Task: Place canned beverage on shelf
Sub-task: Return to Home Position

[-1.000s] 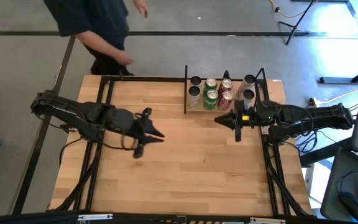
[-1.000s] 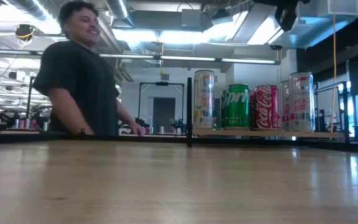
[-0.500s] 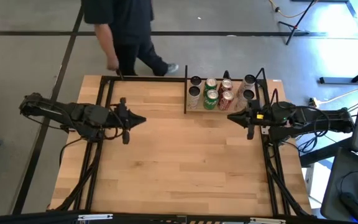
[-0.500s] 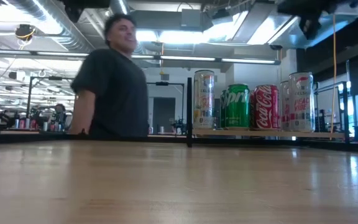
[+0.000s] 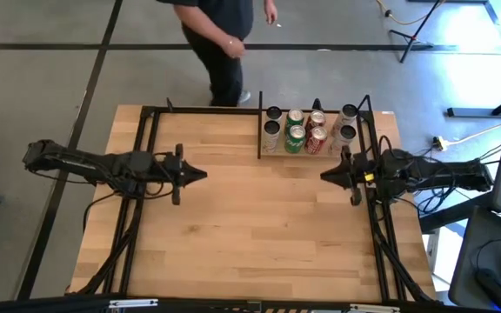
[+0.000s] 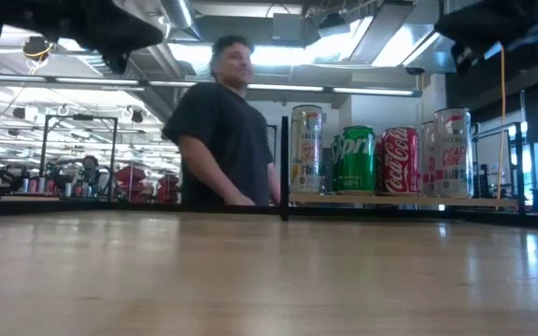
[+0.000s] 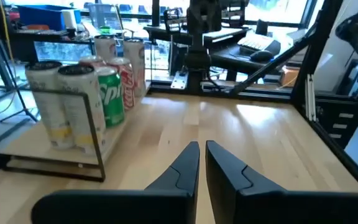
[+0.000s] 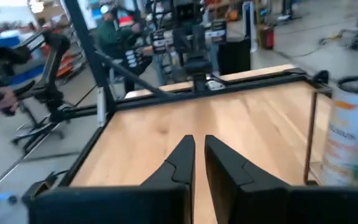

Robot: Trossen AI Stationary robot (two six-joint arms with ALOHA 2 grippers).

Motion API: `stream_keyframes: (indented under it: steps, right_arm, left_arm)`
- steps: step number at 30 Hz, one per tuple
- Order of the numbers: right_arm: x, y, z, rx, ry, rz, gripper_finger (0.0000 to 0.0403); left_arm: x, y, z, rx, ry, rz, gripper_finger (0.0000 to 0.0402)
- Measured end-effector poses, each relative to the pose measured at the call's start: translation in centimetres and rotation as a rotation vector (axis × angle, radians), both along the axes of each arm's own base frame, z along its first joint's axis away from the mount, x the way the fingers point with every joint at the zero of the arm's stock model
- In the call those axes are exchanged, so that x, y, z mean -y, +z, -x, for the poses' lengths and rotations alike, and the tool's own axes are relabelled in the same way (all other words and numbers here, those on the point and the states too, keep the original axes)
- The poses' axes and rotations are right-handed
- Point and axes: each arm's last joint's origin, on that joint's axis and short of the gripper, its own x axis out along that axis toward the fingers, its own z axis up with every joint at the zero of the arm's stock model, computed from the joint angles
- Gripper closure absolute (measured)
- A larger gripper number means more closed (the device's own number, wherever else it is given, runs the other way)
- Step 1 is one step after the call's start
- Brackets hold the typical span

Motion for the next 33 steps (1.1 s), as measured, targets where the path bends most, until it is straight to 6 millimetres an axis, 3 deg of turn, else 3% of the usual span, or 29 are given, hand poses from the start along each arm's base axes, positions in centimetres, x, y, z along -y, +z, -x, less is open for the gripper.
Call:
stream_keyframes:
  steps: [5,12,18,27,33]
  right_arm:
    - [0.4,-3.5,0.6,0.103,-0.011,-0.035,0.0374]
    - [0.5,-6.4,1.2,0.178,0.022,-0.066,0.0374]
    - [0.6,-7.4,1.5,0.211,-0.031,-0.061,0.0374]
    - [0.6,-9.1,1.6,0.161,-0.007,-0.060,0.0374]
    - [0.6,-9.4,1.7,0.132,-0.040,-0.071,0.0374]
  left_arm:
    - [-0.7,-1.3,1.6,0.052,0.020,0.011,0.0385]
    - [-1.1,-1.9,3.3,0.127,-0.047,0.024,0.0385]
    - [-1.2,-4.1,4.3,0.140,-0.119,0.056,0.0386]
    - [-1.2,-5.4,5.9,0.238,-0.145,0.054,0.0386]
    - [-1.2,-6.5,6.4,0.158,-0.141,0.104,0.0386]
